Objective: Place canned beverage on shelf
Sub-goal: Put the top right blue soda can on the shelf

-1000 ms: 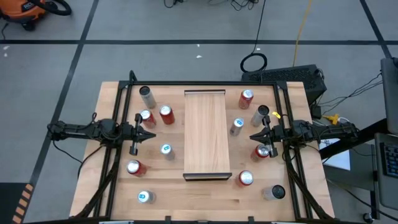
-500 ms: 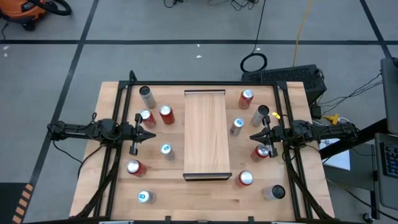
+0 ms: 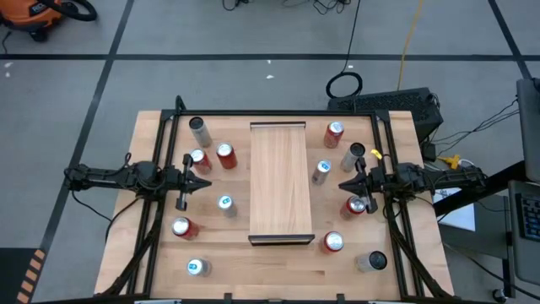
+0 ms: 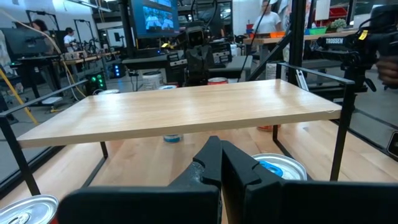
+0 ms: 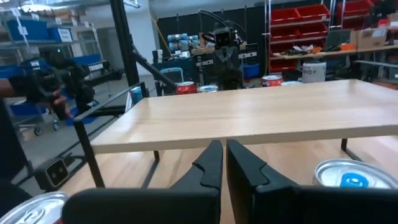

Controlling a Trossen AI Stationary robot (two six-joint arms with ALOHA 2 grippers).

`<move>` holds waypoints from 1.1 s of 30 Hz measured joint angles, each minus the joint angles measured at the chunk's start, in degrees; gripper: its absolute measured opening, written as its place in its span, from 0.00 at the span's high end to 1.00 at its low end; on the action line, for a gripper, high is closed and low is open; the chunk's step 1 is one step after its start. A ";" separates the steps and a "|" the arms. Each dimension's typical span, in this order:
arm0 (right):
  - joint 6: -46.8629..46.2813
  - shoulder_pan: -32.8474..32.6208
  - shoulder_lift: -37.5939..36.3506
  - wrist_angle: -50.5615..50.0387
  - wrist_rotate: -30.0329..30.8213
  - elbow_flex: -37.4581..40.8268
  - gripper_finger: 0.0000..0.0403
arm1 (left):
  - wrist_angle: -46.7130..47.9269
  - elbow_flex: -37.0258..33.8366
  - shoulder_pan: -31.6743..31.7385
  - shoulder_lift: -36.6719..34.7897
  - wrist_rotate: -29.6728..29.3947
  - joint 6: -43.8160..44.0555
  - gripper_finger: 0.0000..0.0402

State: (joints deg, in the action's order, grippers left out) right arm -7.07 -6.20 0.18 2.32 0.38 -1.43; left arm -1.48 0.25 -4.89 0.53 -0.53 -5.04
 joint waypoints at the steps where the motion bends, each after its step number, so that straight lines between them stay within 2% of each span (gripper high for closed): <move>1: 0.04 -0.02 0.00 0.49 0.53 -0.22 1.00 | 0.01 -0.01 0.00 0.00 -0.02 0.04 1.00; 4: 0.67 -0.01 0.05 -0.89 1.32 -1.81 1.00 | 0.07 -0.02 0.00 0.00 -0.10 0.04 1.00; 10: 8.53 -0.02 0.03 -1.63 1.42 -6.02 1.00 | 0.31 -0.02 0.00 0.07 -0.08 0.19 1.00; 16: 7.76 -0.02 2.92 -1.96 2.93 -13.68 1.00 | 0.42 -0.01 0.00 1.35 0.08 0.22 1.00; 33: 7.54 -0.02 32.54 -22.97 2.83 -55.34 1.00 | 0.63 0.00 0.02 6.65 0.08 4.24 1.00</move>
State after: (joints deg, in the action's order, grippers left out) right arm 0.47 -6.22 32.72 -20.64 3.21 -56.78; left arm -0.84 0.25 -4.86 7.17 -0.45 -0.80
